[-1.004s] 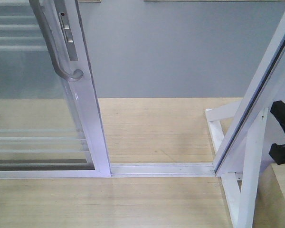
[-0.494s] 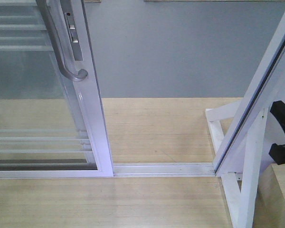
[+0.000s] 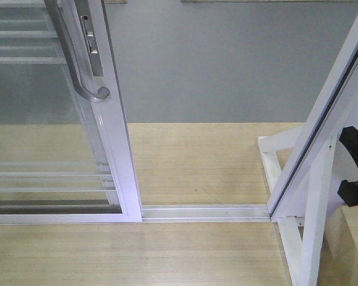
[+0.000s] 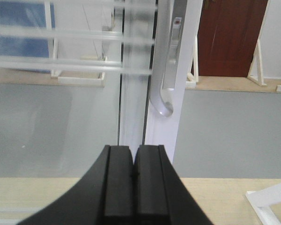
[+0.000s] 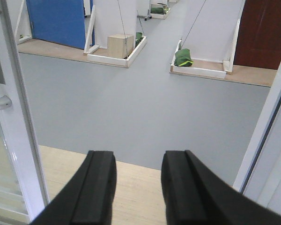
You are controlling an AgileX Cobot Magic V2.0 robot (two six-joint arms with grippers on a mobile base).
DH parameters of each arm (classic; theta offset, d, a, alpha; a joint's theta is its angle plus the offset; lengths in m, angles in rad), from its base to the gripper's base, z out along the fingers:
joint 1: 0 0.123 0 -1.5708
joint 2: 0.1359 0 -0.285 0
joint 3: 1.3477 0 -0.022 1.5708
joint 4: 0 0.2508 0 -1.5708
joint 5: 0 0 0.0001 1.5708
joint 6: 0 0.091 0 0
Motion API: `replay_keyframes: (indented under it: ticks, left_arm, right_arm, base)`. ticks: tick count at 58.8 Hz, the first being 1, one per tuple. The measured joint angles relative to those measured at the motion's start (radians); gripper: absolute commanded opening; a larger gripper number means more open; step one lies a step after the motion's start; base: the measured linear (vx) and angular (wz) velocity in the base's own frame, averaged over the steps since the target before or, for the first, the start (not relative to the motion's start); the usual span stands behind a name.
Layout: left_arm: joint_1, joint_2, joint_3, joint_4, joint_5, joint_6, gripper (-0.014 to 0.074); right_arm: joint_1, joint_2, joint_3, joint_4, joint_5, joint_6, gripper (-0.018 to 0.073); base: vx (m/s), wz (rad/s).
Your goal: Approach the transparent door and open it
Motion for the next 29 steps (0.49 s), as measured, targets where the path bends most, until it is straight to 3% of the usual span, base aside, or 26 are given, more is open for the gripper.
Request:
replay_keyframes:
  ticks: [29]
  left_arm:
    - [0.000, -0.004, 0.006, 0.009, -0.041, -0.001, -0.0007]
  right_arm:
    - [0.000, 0.000, 0.000, 0.000, 0.000, 0.000, 0.0323]
  base:
    - [0.00, 0.00]
